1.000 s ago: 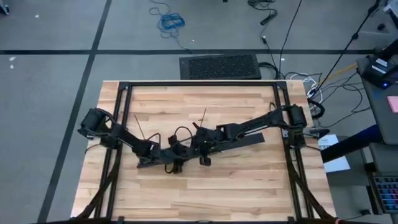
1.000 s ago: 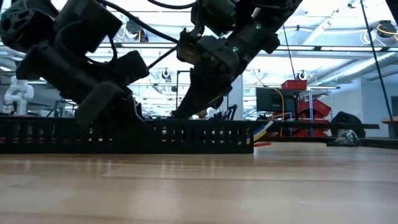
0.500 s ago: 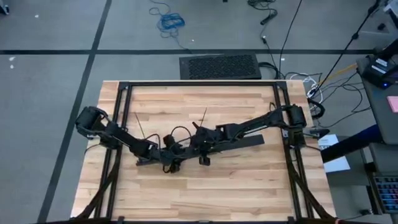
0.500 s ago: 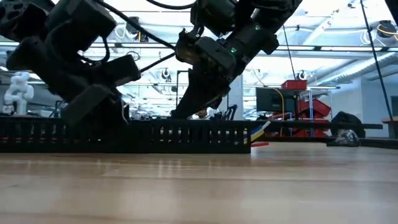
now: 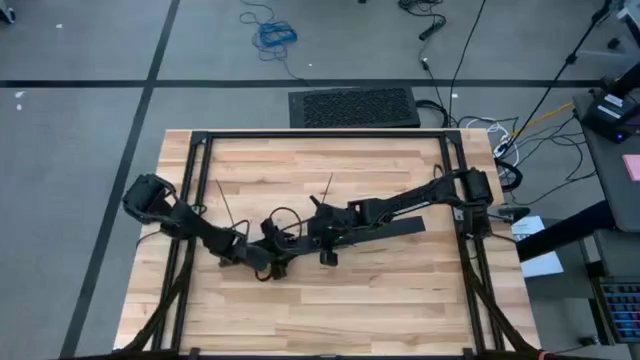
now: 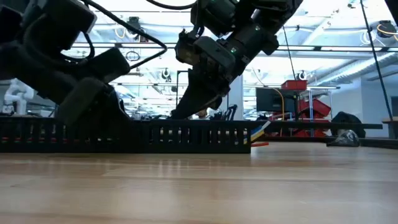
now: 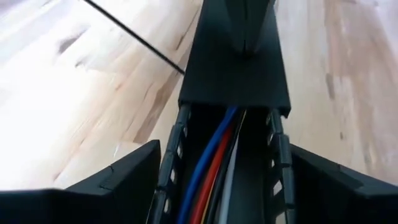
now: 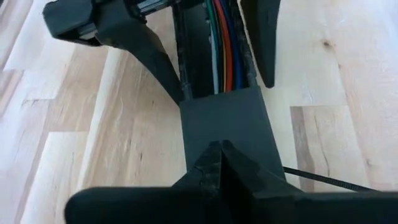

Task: Ziptie cables
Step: Close the black cable duct

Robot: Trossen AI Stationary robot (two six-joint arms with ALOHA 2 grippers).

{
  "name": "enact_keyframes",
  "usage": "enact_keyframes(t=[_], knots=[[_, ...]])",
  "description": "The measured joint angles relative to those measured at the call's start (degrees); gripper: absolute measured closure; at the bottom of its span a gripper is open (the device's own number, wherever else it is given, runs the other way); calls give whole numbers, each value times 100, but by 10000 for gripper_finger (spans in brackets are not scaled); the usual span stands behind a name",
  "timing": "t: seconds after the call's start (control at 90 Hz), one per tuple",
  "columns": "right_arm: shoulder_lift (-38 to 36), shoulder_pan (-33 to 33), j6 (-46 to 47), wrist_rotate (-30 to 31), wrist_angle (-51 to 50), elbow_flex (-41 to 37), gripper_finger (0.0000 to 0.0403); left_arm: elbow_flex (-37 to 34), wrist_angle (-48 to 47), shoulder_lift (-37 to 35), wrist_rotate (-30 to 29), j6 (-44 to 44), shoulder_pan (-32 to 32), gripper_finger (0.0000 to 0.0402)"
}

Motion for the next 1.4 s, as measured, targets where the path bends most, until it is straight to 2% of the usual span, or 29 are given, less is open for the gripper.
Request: enact_keyframes(t=[0.222, 0.433, 0.622, 0.778, 0.878, 0.989, 1.1, 1.211, 1.4], knots=[[29, 0, 157, 0, 224, -5, 403, 11, 237, 301, 2, -177, -16, 114], [371, -2, 315, -251, 1121, 1, 403, 11, 174, 311, 39, -133, -33, 114], [290, 33, 25, -233, 1450, -7, 403, 9, 105, 320, 42, -90, -28, 114], [-337, 87, -252, -244, 984, -42, 402, 22, 18, 320, 108, -93, -20, 114], [-791, 76, -388, 44, 401, 0, 402, 17, 18, 320, 188, 30, 32, 114], [-942, 64, -402, 313, -361, -14, 402, 13, 22, 322, 382, 141, 179, 114], [-922, 76, -377, 316, -653, -9, 402, 13, 49, 324, 517, 224, 321, 114], [-583, 68, -378, 333, -677, -9, 403, 13, 63, 324, 619, 315, 411, 114], [-65, -34, -374, 2, -36, 18, 403, -2, 97, 324, 748, 378, 495, 114]])
